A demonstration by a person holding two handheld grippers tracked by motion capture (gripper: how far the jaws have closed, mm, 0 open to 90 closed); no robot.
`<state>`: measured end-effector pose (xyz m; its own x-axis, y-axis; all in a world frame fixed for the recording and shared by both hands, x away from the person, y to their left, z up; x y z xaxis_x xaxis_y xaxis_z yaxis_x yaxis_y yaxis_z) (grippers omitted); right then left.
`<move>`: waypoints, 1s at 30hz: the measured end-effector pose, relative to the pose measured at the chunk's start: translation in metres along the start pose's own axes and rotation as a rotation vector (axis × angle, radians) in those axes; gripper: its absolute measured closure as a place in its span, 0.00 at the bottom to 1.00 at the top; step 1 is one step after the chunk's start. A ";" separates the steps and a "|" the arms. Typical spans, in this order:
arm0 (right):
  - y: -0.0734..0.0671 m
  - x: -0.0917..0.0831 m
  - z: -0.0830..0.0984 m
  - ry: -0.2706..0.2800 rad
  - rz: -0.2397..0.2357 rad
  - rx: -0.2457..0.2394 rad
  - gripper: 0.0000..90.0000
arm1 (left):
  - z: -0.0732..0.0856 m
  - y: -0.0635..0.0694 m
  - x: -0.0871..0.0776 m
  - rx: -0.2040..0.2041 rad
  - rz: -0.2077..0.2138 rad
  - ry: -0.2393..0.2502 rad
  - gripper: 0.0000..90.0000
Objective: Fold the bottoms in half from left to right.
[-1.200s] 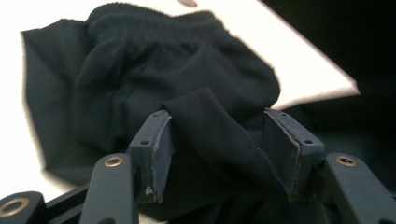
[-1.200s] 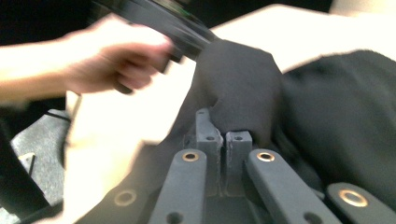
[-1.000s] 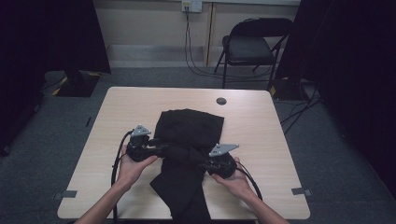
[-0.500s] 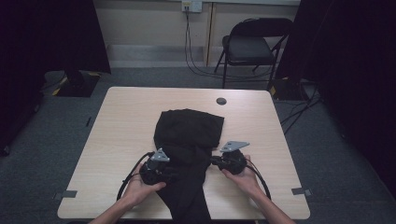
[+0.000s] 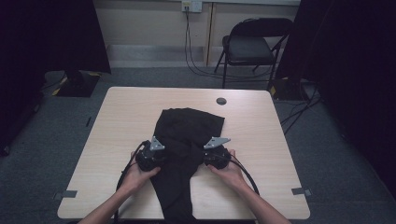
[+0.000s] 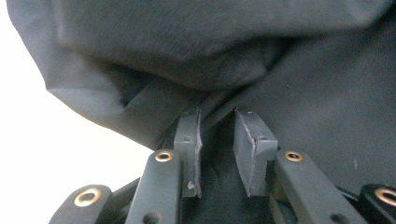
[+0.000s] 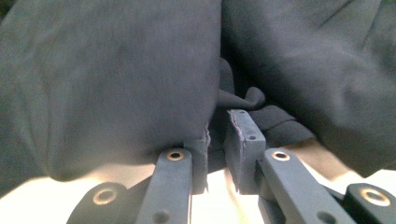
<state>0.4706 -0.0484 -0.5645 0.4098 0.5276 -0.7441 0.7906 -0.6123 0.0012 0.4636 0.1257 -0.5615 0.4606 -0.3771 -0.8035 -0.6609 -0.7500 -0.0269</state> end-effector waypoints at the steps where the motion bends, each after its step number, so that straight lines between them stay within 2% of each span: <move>1: 0.002 0.002 -0.002 -0.004 0.005 0.004 0.88 | -0.002 -0.007 0.001 0.006 -0.022 -0.013 0.79; 3: 0.008 0.004 -0.004 0.000 0.008 0.016 0.88 | -0.004 -0.021 0.003 -0.009 -0.074 -0.011 0.73; 4: 0.011 0.004 -0.004 0.002 0.005 0.025 0.88 | -0.005 -0.026 0.004 -0.035 -0.078 0.002 0.72; 5: 0.016 0.003 -0.003 0.001 0.046 0.024 0.88 | -0.004 -0.030 0.004 -0.047 -0.077 0.009 0.70; 6: 0.020 0.002 -0.002 -0.002 0.066 0.024 0.88 | -0.003 -0.031 0.004 -0.058 -0.067 0.012 0.68; 8: 0.022 0.001 -0.001 -0.002 0.050 0.043 0.89 | -0.002 -0.032 0.003 -0.056 -0.071 0.004 0.64; 9: 0.022 0.000 0.000 -0.005 0.043 0.045 0.89 | 0.002 -0.030 -0.002 -0.073 -0.073 -0.021 0.60; 10: 0.022 0.000 0.001 -0.007 0.042 0.045 0.90 | 0.002 -0.030 -0.002 -0.073 -0.073 -0.021 0.57; 11: 0.022 -0.001 0.002 -0.010 0.043 0.033 0.91 | 0.002 -0.020 -0.013 -0.059 -0.031 0.012 0.56; 13: 0.023 -0.005 0.005 -0.022 0.057 0.006 0.93 | 0.002 -0.004 -0.023 -0.045 0.045 0.037 0.56; 14: 0.024 -0.007 0.007 -0.026 0.059 0.007 0.94 | 0.004 0.004 -0.025 -0.028 0.067 0.039 0.56; 15: 0.025 -0.009 0.010 -0.034 0.058 0.007 0.94 | 0.008 0.011 -0.026 -0.005 0.064 0.029 0.57; 16: 0.025 -0.011 0.012 -0.037 0.060 0.007 0.95 | 0.008 0.011 -0.026 -0.005 0.064 0.029 0.57; 17: 0.025 -0.013 0.014 -0.037 0.058 0.004 0.95 | 0.017 0.027 -0.021 0.052 0.089 -0.023 0.58; 18: 0.026 -0.015 0.016 -0.042 0.058 -0.001 0.95 | 0.021 0.037 -0.018 0.059 0.122 -0.038 0.59; 20: 0.027 -0.020 0.021 -0.057 0.076 -0.021 0.96 | 0.021 0.056 -0.018 0.115 0.137 -0.052 0.58; 24: 0.027 -0.029 0.031 -0.075 0.065 -0.026 0.96 | 0.028 0.085 -0.025 0.149 0.222 -0.069 0.59; 25: 0.027 -0.032 0.033 -0.077 0.058 -0.019 0.96 | 0.030 0.090 -0.028 0.144 0.256 -0.082 0.60; 26: 0.027 -0.032 0.033 -0.077 0.058 -0.019 0.96 | 0.030 0.090 -0.028 0.144 0.256 -0.082 0.66; 27: 0.026 -0.039 0.041 -0.084 0.046 -0.019 0.96 | 0.030 0.096 -0.032 0.129 0.308 -0.084 0.65; 28: 0.026 -0.042 0.043 -0.091 0.046 -0.020 0.95 | 0.026 0.092 -0.034 0.136 0.290 -0.065 0.65; 29: 0.027 -0.045 0.046 -0.098 0.050 -0.014 0.93 | 0.018 0.087 -0.037 0.117 0.282 -0.029 0.64; 30: 0.027 -0.045 0.046 -0.098 0.050 -0.014 0.93 | 0.018 0.087 -0.037 0.117 0.282 -0.029 0.63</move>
Point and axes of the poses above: each handheld gripper's, and its own axes: x roughly forward along the jaws, z roughly out of its underside, y roughly to its right, the point moved 10 cm from there along x, roughly forward along the jaws, and after that the axes turned 6 degrees about -y, right-handed, at the moved point
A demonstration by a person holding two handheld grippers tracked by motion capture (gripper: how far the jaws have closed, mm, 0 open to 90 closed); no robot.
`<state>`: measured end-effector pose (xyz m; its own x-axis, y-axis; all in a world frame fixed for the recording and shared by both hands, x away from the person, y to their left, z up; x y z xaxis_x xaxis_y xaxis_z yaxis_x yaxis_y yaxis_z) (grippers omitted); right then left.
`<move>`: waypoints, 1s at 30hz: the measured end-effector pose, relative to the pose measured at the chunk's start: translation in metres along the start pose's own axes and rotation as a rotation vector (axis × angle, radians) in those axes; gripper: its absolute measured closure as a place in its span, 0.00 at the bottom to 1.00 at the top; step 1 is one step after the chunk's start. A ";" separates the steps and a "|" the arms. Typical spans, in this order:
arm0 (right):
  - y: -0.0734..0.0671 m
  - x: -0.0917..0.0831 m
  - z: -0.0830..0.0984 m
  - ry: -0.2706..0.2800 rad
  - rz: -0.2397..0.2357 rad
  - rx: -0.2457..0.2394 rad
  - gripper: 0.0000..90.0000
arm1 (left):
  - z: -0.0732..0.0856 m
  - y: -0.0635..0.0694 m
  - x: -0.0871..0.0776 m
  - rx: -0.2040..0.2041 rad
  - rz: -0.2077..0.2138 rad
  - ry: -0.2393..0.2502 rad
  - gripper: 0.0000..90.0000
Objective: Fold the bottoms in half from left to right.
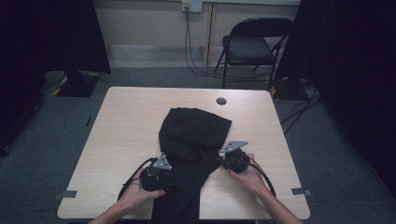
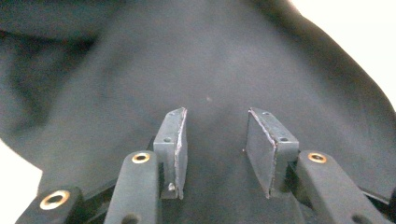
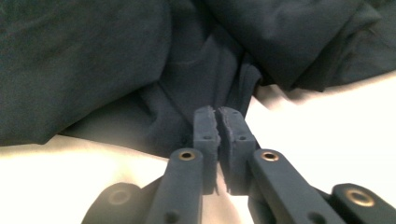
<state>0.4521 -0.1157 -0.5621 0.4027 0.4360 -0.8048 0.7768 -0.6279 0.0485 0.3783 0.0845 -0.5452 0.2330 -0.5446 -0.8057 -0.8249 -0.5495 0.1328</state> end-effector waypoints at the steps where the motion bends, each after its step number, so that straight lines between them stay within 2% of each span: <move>1: 0.000 -0.003 0.003 0.000 -0.007 0.007 0.88 | -0.011 -0.013 -0.008 -0.038 -0.013 0.058 0.63; 2: 0.005 -0.013 0.000 0.052 -0.015 0.032 0.84 | -0.020 -0.030 -0.016 -0.051 -0.055 0.086 0.63; 4: 0.012 -0.022 -0.010 0.110 -0.014 0.064 0.81 | -0.037 -0.052 -0.023 -0.088 -0.082 0.149 0.63; 5: 0.017 -0.026 -0.018 0.140 -0.004 0.078 0.78 | -0.045 -0.063 -0.025 -0.103 -0.090 0.167 0.63; 6: 0.017 -0.026 -0.018 0.140 -0.004 0.078 0.78 | -0.045 -0.063 -0.025 -0.103 -0.090 0.167 0.63; 7: 0.023 -0.028 -0.027 0.161 0.006 0.091 0.74 | -0.056 -0.077 -0.024 -0.115 -0.109 0.182 0.63; 8: 0.035 -0.026 -0.045 0.186 0.023 0.117 0.63 | -0.072 -0.093 -0.019 -0.133 -0.129 0.202 0.61; 9: 0.041 -0.021 -0.053 0.192 0.027 0.131 0.57 | -0.081 -0.100 -0.015 -0.140 -0.128 0.206 0.59; 10: 0.047 -0.016 -0.060 0.199 0.041 0.147 0.52 | -0.089 -0.109 -0.010 -0.152 -0.146 0.209 0.56; 11: 0.053 -0.009 -0.066 0.193 0.047 0.157 0.48 | -0.096 -0.117 -0.005 -0.164 -0.157 0.221 0.53; 12: 0.058 -0.001 -0.070 0.186 0.058 0.166 0.45 | -0.101 -0.125 -0.001 -0.172 -0.149 0.219 0.50; 13: 0.063 0.006 -0.073 0.178 0.061 0.182 0.43 | -0.107 -0.134 0.000 -0.178 -0.171 0.228 0.49; 14: 0.068 0.012 -0.075 0.169 0.061 0.195 0.41 | -0.107 -0.134 0.000 -0.178 -0.171 0.228 0.47; 15: 0.073 0.020 -0.076 0.164 0.063 0.208 0.40 | -0.117 -0.150 0.001 -0.241 -0.167 0.287 0.46; 16: 0.075 0.024 -0.075 0.156 0.062 0.218 0.39 | -0.117 -0.156 0.005 -0.272 -0.164 0.285 0.45; 18: 0.081 0.033 -0.073 0.139 0.058 0.243 0.37 | -0.110 -0.162 0.019 -0.249 -0.189 0.214 0.42; 19: 0.082 0.037 -0.072 0.138 0.053 0.250 0.36 | -0.106 -0.162 0.025 -0.239 -0.182 0.187 0.40; 20: 0.084 0.039 -0.070 0.136 0.053 0.261 0.35 | -0.106 -0.162 0.025 -0.239 -0.182 0.187 0.38; 21: 0.085 0.042 -0.069 0.138 0.047 0.274 0.35 | -0.101 -0.157 0.036 -0.255 -0.123 0.178 0.38; 22: 0.085 0.044 -0.068 0.138 0.034 0.283 0.35 | -0.097 -0.154 0.042 -0.244 -0.113 0.164 0.38; 23: 0.085 0.046 -0.067 0.134 0.026 0.292 0.36 | -0.092 -0.152 0.049 -0.222 -0.110 0.125 0.38; 24: 0.085 0.046 -0.067 0.134 0.026 0.292 0.36 | -0.092 -0.152 0.049 -0.222 -0.110 0.125 0.38; 25: 0.083 0.050 -0.066 0.127 0.028 0.288 0.41 | -0.088 -0.148 0.055 -0.217 -0.119 0.118 0.39; 26: 0.082 0.051 -0.067 0.124 0.031 0.280 0.45 | -0.088 -0.149 0.054 -0.206 -0.134 0.118 0.45; 27: 0.081 0.052 -0.068 0.118 0.043 0.267 0.54 | -0.089 -0.148 0.052 -0.209 -0.149 0.123 0.55; 28: 0.081 0.051 -0.069 0.122 0.075 0.252 0.67 | -0.091 -0.148 0.050 -0.193 -0.163 0.129 0.67; 29: 0.082 0.049 -0.070 0.137 0.089 0.244 0.75 | -0.093 -0.148 0.046 -0.173 -0.186 0.129 0.75; 30: 0.081 0.046 -0.073 0.149 0.084 0.253 0.81 | -0.097 -0.148 0.041 -0.171 -0.189 0.151 0.84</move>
Point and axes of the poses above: each handheld gripper's, and its own axes: x roughly forward along the jaws, z roughly out of its underside, y roughly to its right, the point moved 10 cm from there along x, roughly forward along the jaws, and after that the axes turned 6 degrees about -y, right-handed, at the moved point
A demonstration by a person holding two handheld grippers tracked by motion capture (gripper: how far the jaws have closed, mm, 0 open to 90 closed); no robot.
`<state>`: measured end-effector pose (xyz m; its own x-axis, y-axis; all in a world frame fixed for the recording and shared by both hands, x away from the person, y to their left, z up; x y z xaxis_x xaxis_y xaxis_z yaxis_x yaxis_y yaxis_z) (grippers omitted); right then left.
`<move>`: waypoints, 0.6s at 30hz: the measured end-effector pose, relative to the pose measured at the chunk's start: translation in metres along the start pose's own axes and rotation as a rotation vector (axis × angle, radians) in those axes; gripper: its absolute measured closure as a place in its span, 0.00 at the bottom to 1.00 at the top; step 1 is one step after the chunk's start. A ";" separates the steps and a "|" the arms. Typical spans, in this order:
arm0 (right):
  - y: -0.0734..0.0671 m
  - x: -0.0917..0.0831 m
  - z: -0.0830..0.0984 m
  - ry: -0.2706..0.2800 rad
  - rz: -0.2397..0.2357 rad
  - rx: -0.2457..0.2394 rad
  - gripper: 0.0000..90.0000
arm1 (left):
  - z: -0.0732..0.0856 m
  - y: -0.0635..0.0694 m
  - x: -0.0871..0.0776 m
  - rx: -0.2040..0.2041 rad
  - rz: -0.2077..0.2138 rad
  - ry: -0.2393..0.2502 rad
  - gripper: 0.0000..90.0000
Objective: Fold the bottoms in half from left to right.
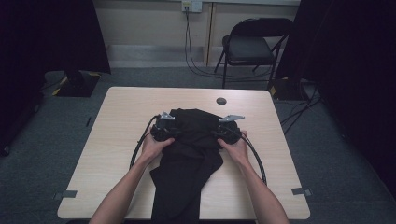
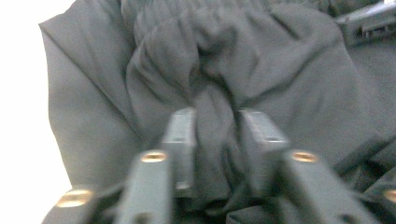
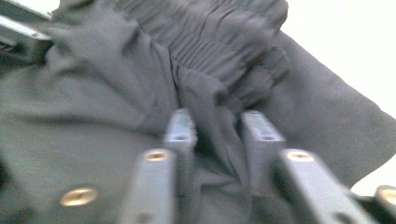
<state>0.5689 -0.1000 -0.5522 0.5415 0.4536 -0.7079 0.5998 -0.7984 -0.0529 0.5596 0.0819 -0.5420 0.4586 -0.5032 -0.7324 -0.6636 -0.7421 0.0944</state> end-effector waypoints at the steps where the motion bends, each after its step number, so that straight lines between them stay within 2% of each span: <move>1: 0.000 -0.003 -0.004 0.019 -0.001 -0.002 0.86 | -0.006 0.002 -0.004 -0.004 0.009 0.020 0.88; 3: 0.000 -0.013 -0.014 0.050 0.004 0.001 0.89 | -0.020 0.002 -0.015 0.005 -0.008 0.061 0.91; 4: 0.000 -0.018 -0.021 0.066 0.006 -0.002 0.90 | -0.030 0.003 -0.021 -0.012 0.006 0.096 0.91; 7: -0.001 -0.039 -0.046 0.119 0.007 -0.017 0.91 | -0.062 0.002 -0.047 -0.016 0.002 0.181 0.94; 10: -0.002 -0.066 -0.077 0.188 0.013 -0.028 0.92 | -0.092 0.007 -0.080 0.026 -0.010 0.247 0.94; 12: -0.005 -0.088 -0.097 0.236 0.010 -0.037 0.92 | -0.106 0.014 -0.106 0.052 -0.009 0.293 0.95; 15: -0.015 -0.123 -0.117 0.308 -0.010 -0.068 0.92 | -0.113 0.032 -0.143 0.078 0.028 0.358 0.95; 16: -0.020 -0.135 -0.121 0.330 -0.024 -0.077 0.92 | -0.113 0.032 -0.143 0.078 0.028 0.358 0.95; 17: -0.026 -0.146 -0.122 0.351 -0.038 -0.086 0.92 | -0.106 0.048 -0.164 0.096 0.067 0.385 0.95; 18: -0.026 -0.146 -0.122 0.351 -0.038 -0.086 0.92 | -0.106 0.048 -0.164 0.096 0.067 0.385 0.95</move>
Point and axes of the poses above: each handheld gripper's, and its own axes: x roughly forward along the jaws, z roughly out of its underside, y roughly to its right, the point moved 10 cm from there along x, roughly forward along the jaws, and after that the axes turned 6 degrees about -y, right-handed, at the moved point
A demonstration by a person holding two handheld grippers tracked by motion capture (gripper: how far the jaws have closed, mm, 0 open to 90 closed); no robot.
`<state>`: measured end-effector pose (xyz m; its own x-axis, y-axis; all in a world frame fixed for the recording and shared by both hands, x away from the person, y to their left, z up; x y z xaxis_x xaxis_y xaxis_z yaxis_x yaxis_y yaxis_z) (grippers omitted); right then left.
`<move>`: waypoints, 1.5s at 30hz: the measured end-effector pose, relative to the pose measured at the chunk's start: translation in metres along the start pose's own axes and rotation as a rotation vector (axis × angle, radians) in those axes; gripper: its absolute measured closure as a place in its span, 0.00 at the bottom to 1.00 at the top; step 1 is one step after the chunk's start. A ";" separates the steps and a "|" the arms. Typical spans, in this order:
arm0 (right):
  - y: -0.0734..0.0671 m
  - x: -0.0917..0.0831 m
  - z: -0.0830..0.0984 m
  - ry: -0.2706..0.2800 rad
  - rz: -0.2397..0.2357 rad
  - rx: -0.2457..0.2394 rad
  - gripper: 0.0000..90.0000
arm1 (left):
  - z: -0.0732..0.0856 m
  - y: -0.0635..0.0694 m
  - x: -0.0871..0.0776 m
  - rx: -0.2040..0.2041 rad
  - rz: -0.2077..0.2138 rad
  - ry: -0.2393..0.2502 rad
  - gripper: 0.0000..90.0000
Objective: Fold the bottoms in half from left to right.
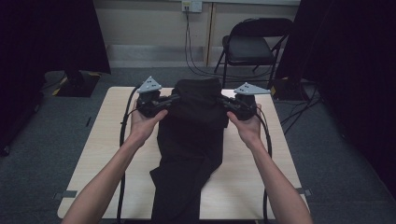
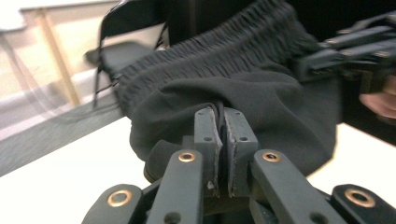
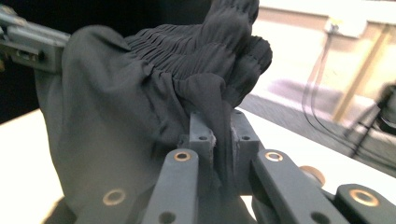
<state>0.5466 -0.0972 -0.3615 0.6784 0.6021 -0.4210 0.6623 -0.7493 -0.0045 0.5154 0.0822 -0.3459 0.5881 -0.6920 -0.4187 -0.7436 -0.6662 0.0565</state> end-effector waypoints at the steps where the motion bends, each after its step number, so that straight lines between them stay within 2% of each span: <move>1: -0.017 -0.020 -0.002 0.022 -0.038 -0.026 0.93 | 0.008 0.020 -0.018 -0.001 0.051 0.004 0.95; 3: -0.032 -0.032 0.006 0.021 -0.077 -0.021 0.93 | 0.027 0.037 -0.032 -0.007 0.067 -0.021 0.95; 5: -0.050 -0.042 0.024 -0.007 -0.106 -0.035 0.93 | 0.055 0.055 -0.041 0.000 0.096 -0.054 0.95; 6: -0.060 -0.046 0.036 -0.020 -0.124 -0.035 0.93 | 0.055 0.055 -0.041 0.000 0.096 -0.054 0.95; 7: -0.069 -0.048 0.050 -0.042 -0.143 -0.028 0.93 | 0.091 0.070 -0.042 0.004 0.128 -0.140 0.95; 8: -0.077 -0.047 0.066 -0.070 -0.156 -0.028 0.93 | 0.111 0.074 -0.040 0.011 0.123 -0.190 0.95; 10: -0.092 -0.040 0.103 -0.148 -0.177 -0.018 0.93 | 0.146 0.080 -0.036 -0.016 0.137 -0.268 0.95; 11: -0.098 -0.036 0.122 -0.188 -0.183 -0.016 0.93 | 0.161 0.082 -0.034 -0.016 0.139 -0.311 0.95; 12: -0.098 -0.036 0.122 -0.188 -0.183 -0.016 0.93 | 0.161 0.082 -0.034 -0.016 0.139 -0.311 0.95; 13: -0.105 -0.024 0.161 -0.273 -0.200 0.003 0.93 | 0.186 0.084 -0.026 -0.030 0.160 -0.369 0.94; 15: -0.106 -0.016 0.182 -0.333 -0.202 0.002 0.93 | 0.206 0.085 -0.018 -0.041 0.155 -0.429 0.94; 17: -0.103 -0.008 0.194 -0.376 -0.187 -0.018 0.93 | 0.218 0.084 -0.008 0.031 0.118 -0.493 0.94; 18: -0.100 -0.003 0.197 -0.387 -0.170 -0.039 0.93 | 0.223 0.081 -0.002 0.049 0.097 -0.519 0.94; 19: -0.096 0.003 0.200 -0.392 -0.159 -0.039 0.93 | 0.228 0.077 0.005 0.046 0.087 -0.542 0.94; 20: -0.092 0.009 0.203 -0.399 -0.154 -0.019 0.93 | 0.230 0.072 0.012 0.038 0.080 -0.549 0.93; 21: -0.088 0.016 0.205 -0.408 -0.143 -0.024 0.93 | 0.228 0.067 0.017 0.029 0.074 -0.538 0.93; 22: -0.083 0.023 0.205 -0.408 -0.121 -0.039 0.93 | 0.225 0.061 0.022 0.031 0.053 -0.530 0.93; 24: -0.072 0.035 0.200 -0.402 -0.097 -0.035 0.93 | 0.220 0.046 0.033 0.042 -0.009 -0.517 0.93; 28: -0.046 0.061 0.191 -0.385 -0.044 -0.010 0.93 | 0.208 0.019 0.057 0.016 -0.053 -0.479 0.92; 30: -0.033 0.072 0.187 -0.373 -0.025 0.018 0.93 | 0.202 0.006 0.069 0.015 -0.088 -0.463 0.91; 31: -0.033 0.072 0.187 -0.373 -0.025 0.018 0.93 | 0.202 0.006 0.069 0.015 -0.088 -0.463 0.91; 32: -0.028 0.077 0.185 -0.369 -0.012 0.016 0.93 | 0.199 -0.001 0.076 0.001 -0.104 -0.457 0.91; 33: -0.015 0.086 0.180 -0.373 0.024 0.013 0.93 | 0.194 -0.010 0.086 -0.011 -0.133 -0.431 0.90; 35: -0.005 0.091 0.177 -0.383 0.053 0.021 0.92 | 0.190 -0.014 0.096 -0.049 -0.130 -0.412 0.90; 38: 0.006 0.098 0.174 -0.387 0.077 0.029 0.92 | 0.187 -0.014 0.102 -0.063 -0.124 -0.416 0.89; 41: 0.010 0.100 0.172 -0.392 0.085 0.006 0.90 | 0.187 -0.011 0.100 -0.013 -0.122 -0.441 0.89; 45: 0.006 0.093 0.172 -0.380 0.061 0.024 0.88 | 0.189 -0.009 0.095 -0.044 -0.087 -0.434 0.86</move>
<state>0.5589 -0.0930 -0.5567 0.5473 0.4143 -0.7272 0.6134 -0.7897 0.0118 0.5182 0.0751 -0.5573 0.4528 -0.4585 -0.7647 -0.6775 -0.7345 0.0392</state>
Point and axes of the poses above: each handheld gripper's, and its own axes: x roughly forward along the jaws, z roughly out of its underside, y roughly to its right, the point moved 10 cm from there along x, roughly forward along the jaws, and after that the axes turned 6 degrees about -y, right-handed, at the moved point
